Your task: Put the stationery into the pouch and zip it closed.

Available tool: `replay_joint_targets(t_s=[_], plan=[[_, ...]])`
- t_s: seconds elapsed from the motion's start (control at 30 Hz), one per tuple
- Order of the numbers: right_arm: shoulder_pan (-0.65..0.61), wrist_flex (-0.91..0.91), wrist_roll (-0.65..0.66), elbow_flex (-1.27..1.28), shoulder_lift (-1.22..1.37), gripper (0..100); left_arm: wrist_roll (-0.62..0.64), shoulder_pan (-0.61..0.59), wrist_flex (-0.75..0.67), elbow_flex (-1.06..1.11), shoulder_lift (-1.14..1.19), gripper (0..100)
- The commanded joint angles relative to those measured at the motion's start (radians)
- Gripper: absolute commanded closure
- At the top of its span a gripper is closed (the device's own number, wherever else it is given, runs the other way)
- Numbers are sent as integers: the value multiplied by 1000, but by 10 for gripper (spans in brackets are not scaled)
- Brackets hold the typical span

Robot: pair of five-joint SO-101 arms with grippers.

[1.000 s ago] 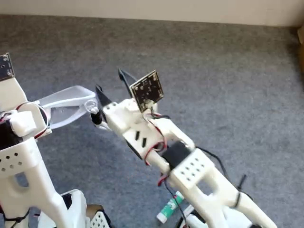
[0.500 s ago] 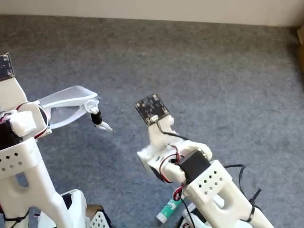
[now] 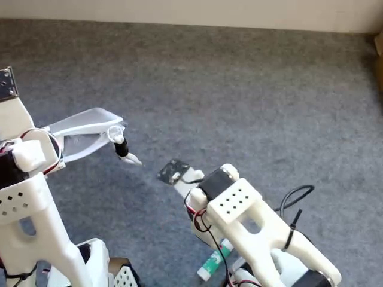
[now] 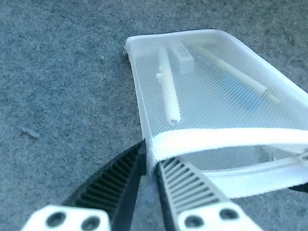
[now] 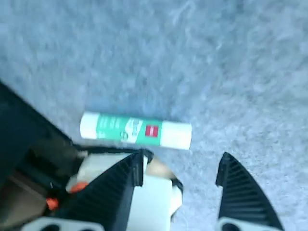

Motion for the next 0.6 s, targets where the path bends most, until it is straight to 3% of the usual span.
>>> replay_joint_targets(t_s=[0.0,0.37,0.57], plan=[[13,54,141,-7,10,762,6,-15,-17,-4,-5,989],[13,45,451,-5,104,762,5,-15,-20,-2,-5,989],[5,-185,462,110,160,762,5,-15,-20,-2,-5,989]])
